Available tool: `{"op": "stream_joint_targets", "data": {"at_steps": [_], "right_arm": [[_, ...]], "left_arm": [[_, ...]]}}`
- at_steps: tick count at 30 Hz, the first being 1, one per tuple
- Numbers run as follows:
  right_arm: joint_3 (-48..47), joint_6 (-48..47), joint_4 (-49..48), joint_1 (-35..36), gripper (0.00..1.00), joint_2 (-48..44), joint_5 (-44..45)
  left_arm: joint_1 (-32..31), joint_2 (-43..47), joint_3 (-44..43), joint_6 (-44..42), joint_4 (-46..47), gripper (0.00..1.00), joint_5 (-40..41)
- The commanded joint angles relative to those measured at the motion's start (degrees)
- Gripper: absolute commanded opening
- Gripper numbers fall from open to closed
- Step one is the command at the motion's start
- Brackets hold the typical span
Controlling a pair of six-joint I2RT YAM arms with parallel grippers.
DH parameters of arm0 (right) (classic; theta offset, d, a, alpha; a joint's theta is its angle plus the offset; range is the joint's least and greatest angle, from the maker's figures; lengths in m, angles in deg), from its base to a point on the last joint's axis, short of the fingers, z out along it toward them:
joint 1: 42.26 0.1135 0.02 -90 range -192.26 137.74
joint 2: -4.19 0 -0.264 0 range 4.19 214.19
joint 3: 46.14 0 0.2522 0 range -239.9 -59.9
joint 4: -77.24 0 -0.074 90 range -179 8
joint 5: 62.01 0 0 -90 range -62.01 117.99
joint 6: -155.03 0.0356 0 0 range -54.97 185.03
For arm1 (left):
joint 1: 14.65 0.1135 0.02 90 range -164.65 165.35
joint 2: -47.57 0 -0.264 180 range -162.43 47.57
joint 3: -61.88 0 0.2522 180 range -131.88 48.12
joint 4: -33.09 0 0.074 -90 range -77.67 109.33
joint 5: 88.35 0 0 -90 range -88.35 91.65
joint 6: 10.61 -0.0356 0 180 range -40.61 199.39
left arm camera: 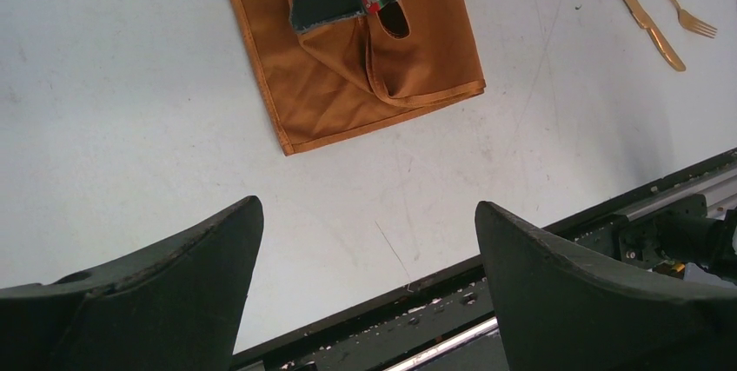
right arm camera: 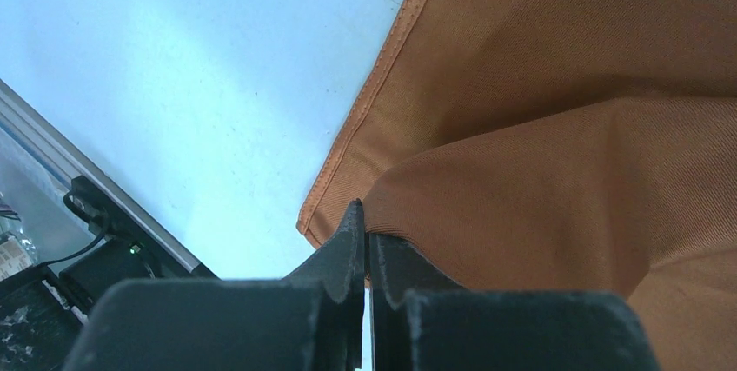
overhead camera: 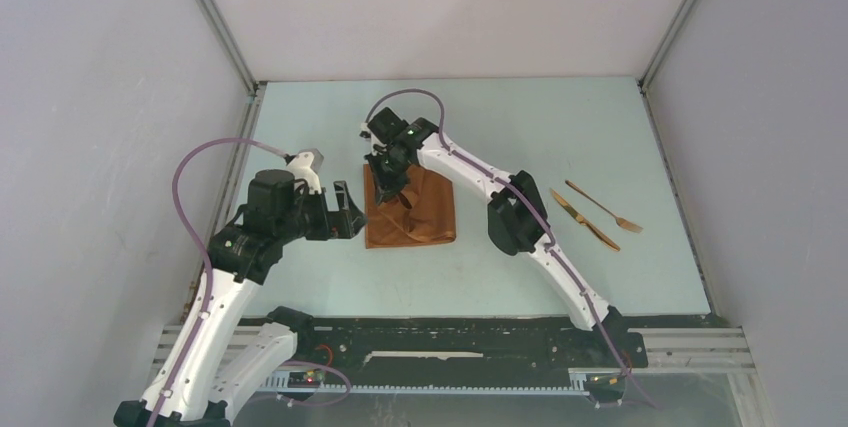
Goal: Fold the napkin into a case and place the utensils inside
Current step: Fold the rectangle-folded napkin at the center of the board.
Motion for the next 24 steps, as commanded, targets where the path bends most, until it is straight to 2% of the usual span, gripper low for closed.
{"op": "stream_joint_targets", "data": {"at_steps": [1,7,8,10,12,14,15,18,24], "right_arm": [[-2.7,1.1,-1.8,0.3,0.0,0.9,-1.0],[-2.9,1.2,-2.1,0.0,0.01,1.7,-0.7],[-3.1,1.2,-2.1,-0.1,0.08,1.8,-0.6],[-4.2,1.6,-1.7,-0.2,0.32,1.9,-0.6],[-6.2,4.8,0.3,-0.6,0.46,1.2,-2.7],[-5.5,7.7,1.4,-1.0,0.68,-1.7,-6.4],[-3.7,8.8,1.4,-1.1,0.73,-3.8,-7.0],[2.2,9.5,-0.3,-1.3,0.76,-9.1,-9.4],[4.6,7.4,2.9,-1.8,0.74,-14.4,-13.6]], "left_arm": [[-0.2,0.1,-1.4,-0.3,0.5,1.0,0.8],[-0.2,0.1,-1.4,-0.2,0.4,1.0,0.9],[-0.2,0.1,-1.4,-0.2,0.4,1.0,0.9],[-0.2,0.0,-1.3,-0.2,0.4,1.0,0.9],[-0.2,0.0,-1.1,-0.1,0.4,1.0,1.1],[-0.2,0.0,-0.6,0.1,0.4,1.0,1.4],[-0.3,-0.1,-0.3,0.4,0.6,1.0,1.5],[-0.2,-0.4,1.2,1.7,2.2,1.0,0.7],[-0.2,-2.8,4.0,6.5,6.5,1.0,-1.3]]}}
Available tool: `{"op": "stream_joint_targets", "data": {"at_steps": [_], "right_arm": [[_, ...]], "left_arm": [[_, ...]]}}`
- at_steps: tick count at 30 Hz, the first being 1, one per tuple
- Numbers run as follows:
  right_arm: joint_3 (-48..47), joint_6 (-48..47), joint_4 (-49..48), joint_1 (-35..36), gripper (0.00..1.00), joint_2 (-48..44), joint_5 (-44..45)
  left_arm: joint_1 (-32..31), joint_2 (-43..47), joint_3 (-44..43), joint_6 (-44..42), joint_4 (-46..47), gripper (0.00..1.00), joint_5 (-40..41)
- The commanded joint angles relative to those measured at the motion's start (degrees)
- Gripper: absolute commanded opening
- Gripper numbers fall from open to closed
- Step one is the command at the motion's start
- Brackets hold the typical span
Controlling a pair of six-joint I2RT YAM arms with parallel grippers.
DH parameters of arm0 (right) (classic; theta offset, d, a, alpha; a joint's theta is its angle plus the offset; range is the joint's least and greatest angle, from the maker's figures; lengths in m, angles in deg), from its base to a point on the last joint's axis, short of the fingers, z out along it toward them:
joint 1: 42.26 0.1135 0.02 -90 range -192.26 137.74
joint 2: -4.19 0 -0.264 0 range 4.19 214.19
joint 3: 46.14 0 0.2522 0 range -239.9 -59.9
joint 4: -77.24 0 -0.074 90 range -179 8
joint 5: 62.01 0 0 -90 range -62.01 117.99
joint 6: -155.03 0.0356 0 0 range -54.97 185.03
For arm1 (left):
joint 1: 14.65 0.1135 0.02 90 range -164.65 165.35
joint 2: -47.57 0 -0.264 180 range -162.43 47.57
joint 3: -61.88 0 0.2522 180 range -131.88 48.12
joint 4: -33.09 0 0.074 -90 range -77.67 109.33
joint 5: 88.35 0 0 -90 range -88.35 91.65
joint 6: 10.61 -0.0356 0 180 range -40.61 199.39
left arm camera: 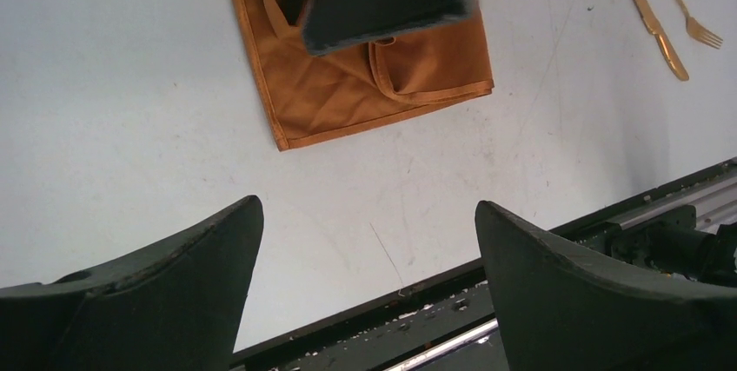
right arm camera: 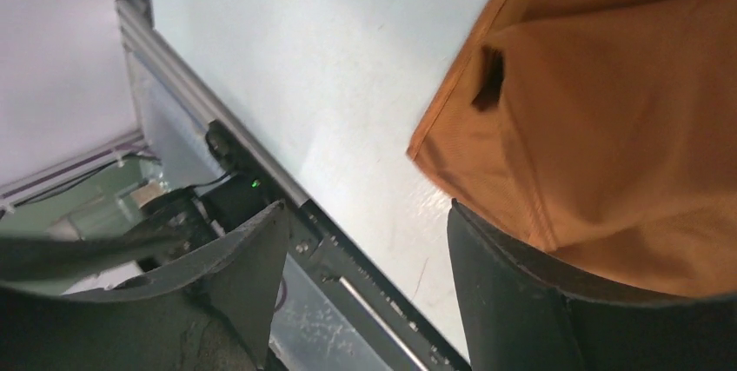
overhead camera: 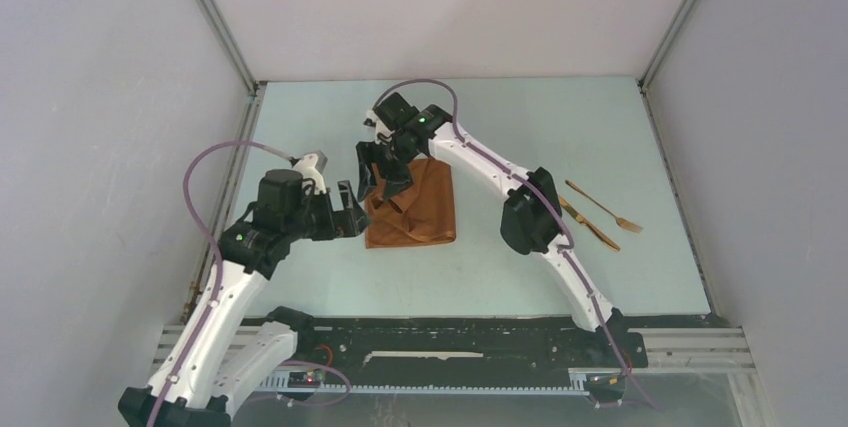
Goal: Fold the napkin into a case and place the utensils inside
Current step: Fold the rectangle-folded napkin at the center of the board.
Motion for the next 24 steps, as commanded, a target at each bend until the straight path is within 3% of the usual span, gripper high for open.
{"op": "stream_joint_targets", "data": {"at_steps": [1,4,8,10,24], "right_arm": [[4.4,-0.3,0.8,-0.4,0.75,-11.0,-3.5],[19.9,1.9,-7.6,-2.6,0.79,-22.0,-1.8],[49.3,16.3,-31.5,-8.9,0.8,-33.8,-1.8],[59.1,22.0,-42.9,-10.5,0.8,-35.8,-3.9],[63.4,30.5,-59.1,-10.8,0.76,-24.0,-5.7]], "left_arm": [[-0.2,-1.5,2.0,4.9,4.9,1.0,-1.7],[-0.2,-2.0,3.7,8.1,7.7,1.0,-2.4],[-0.2,-3.7,4.7,10.8,10.5,0.99,-4.6],[-0.2,-4.2,4.8,11.7,11.7,0.99,-5.4],[-0.2,-2.7,2.2,10.6,9.3,0.99,-4.9]]}}
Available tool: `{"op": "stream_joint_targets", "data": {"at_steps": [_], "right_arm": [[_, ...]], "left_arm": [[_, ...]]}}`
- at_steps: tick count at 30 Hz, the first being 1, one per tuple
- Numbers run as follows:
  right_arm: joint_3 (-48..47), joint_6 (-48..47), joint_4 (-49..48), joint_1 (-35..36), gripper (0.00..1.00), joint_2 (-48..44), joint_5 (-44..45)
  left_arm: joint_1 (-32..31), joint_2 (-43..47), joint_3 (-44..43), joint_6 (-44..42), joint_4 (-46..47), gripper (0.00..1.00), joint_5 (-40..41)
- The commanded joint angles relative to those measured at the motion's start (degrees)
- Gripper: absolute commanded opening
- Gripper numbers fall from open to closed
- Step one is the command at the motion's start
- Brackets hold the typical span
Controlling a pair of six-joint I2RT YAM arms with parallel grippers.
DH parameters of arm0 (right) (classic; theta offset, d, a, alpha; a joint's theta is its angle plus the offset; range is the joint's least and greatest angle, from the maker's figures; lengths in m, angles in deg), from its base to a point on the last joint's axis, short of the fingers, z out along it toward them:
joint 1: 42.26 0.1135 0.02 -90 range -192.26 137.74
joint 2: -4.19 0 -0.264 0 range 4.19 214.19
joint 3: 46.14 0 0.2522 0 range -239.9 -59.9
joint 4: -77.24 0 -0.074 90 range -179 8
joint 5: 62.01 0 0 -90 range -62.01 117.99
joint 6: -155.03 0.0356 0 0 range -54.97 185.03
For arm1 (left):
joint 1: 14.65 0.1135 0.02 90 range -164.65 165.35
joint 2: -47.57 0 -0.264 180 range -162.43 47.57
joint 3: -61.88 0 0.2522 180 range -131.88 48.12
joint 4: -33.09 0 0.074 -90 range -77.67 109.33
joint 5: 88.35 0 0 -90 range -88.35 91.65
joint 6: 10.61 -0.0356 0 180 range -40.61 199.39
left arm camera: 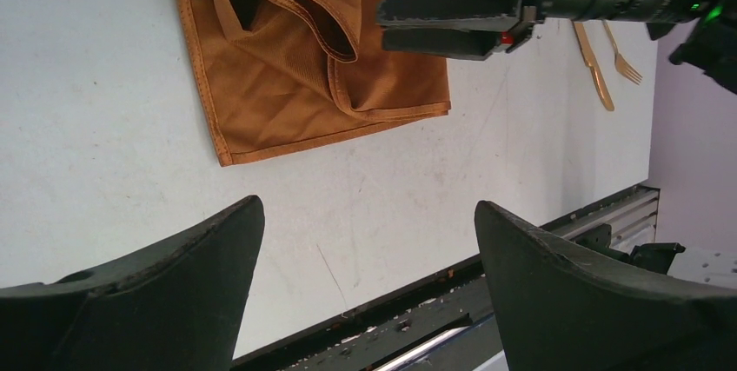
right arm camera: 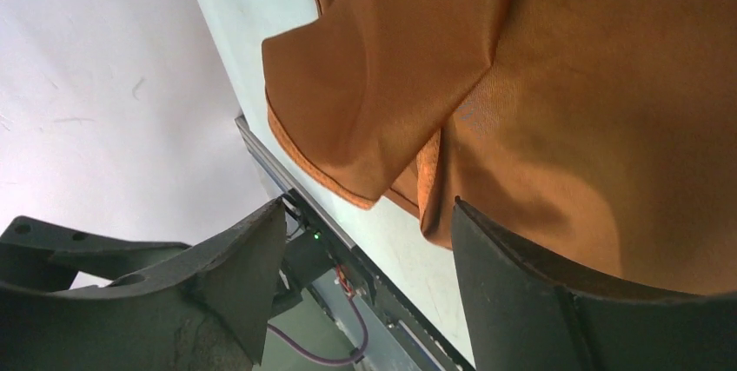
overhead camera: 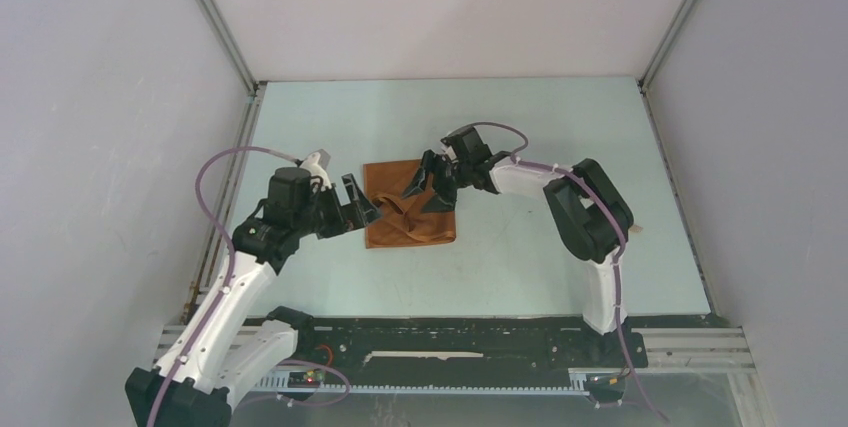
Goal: Fold the napkin into a case and place the utensils inside
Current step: Fold the rectangle-folded napkin at the center of the board.
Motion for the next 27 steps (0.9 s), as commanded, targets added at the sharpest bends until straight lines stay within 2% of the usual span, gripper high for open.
{"op": "stream_joint_targets", "data": {"at_steps": [1,7,12,19,23,27], "right_arm": [[-0.5,4.1,-8.8,0.4,0.75,2.7,-0.7],[-0.6,5.3,-11.8,0.8,0.74,5.4,0.0],[-5.8,4.8,-11.1,1.4,0.73,8.5,0.4],[-14.9,7.0,-16.6,2.5,0.74,11.9,1.9],[-21.5,7.8,-18.7,2.4,0.77,15.5,2.9],[-29.8,11.8,-23.9,2.1,0.8,21.3,-2.2]], "left_arm": [[-0.2,1.5,-2.9,-0.2,-0.2,0.99,-0.5],[-0.2,1.6,-4.3,-1.6,-1.7,0.99,0.1],[-0.2,1.5,-4.7,-1.9,-1.9,0.99,0.2],[-0.1,2.1,-4.6,-2.5,-2.8,0.99,0.8],[-0.1,2.5,-4.3,-2.5,-3.3,0.99,1.1],[-0.2,2.9,-3.5,-2.3,-3.4,0.99,1.2]]}}
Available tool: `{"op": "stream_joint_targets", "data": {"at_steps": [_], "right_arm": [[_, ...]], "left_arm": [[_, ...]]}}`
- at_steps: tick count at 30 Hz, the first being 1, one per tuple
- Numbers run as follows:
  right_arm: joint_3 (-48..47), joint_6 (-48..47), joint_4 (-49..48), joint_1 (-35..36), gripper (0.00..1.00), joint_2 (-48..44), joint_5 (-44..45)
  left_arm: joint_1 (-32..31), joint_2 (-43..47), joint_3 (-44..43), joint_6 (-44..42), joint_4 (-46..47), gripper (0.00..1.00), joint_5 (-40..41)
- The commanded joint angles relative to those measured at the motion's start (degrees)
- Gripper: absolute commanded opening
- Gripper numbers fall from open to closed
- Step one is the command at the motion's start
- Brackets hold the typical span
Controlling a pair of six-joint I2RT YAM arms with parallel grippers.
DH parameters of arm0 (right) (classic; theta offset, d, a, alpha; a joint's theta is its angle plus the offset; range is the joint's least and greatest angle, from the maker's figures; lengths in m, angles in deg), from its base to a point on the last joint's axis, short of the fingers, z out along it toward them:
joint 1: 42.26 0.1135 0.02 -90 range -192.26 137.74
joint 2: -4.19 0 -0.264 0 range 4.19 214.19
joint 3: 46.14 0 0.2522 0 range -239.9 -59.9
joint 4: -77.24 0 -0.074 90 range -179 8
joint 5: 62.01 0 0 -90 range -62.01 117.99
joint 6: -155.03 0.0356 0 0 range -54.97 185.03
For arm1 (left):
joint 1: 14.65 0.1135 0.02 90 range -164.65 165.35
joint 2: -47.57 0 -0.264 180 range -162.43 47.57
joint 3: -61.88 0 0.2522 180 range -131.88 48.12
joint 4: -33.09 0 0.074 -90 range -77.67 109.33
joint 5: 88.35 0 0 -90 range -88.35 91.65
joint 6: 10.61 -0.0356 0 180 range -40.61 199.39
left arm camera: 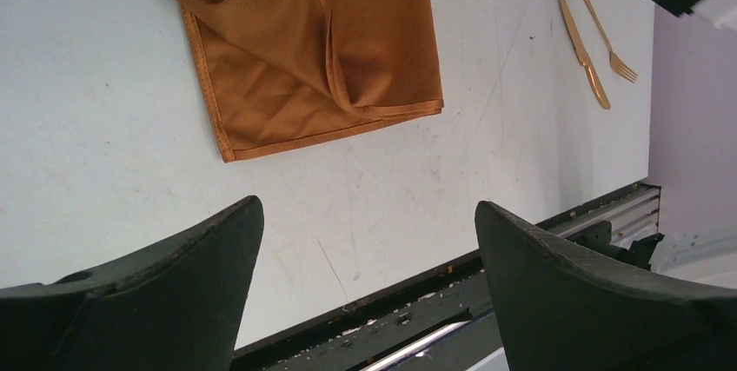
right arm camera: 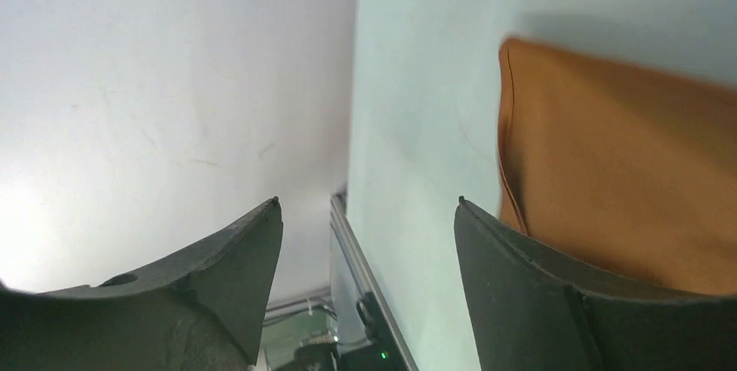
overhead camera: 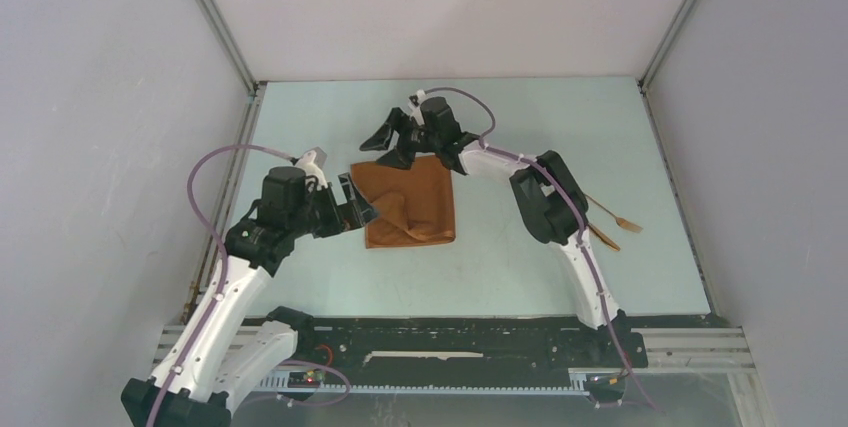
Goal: Fold the napkin into a case and place the utensils inside
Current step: Fold the rectangle-folded napkin at the center of the board.
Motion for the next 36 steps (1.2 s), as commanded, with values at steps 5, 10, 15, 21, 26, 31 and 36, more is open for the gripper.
{"op": "stream_joint_targets", "data": {"at_steps": [5,10,15,21,26,31,36], "right_arm": [[-3.4,0.2,-4.1,-0.3,0.84,-1.2,-6.1],[6.6,-12.8,7.7,-2.4,0.87,-9.5,-6.2],[14.7,-17.9,12.8,-2.9,0.91,-12.0,-6.0],[17.8,-16.9,8.3,-2.0,0.91,-10.0,-7.2],[15.8,-15.8,6.5,-1.7,0.9,-7.3,-8.5],[12.8,-15.4,6.5,-0.7,0.9,-5.3,-9.5],[9.2,-15.0,6.3,0.9,0.89,-4.0,-10.7]], "left_arm": [[-0.1,1.9,-0.5,-0.7,-0.2,0.99,1.2],[-0.1,1.4,-0.1,-0.3,0.9,1.0,0.7],[-0.1,1.3,0.3,0.3,2.0,1.0,-0.3],[-0.1,1.7,0.0,0.7,1.8,1.0,-0.8],[-0.1,1.8,-1.0,0.4,0.6,1.0,-0.4],[-0.1,1.8,-1.1,0.3,0.4,1.0,-0.2],[-0.1,1.8,-1.4,0.2,0.1,1.0,-0.2]]}}
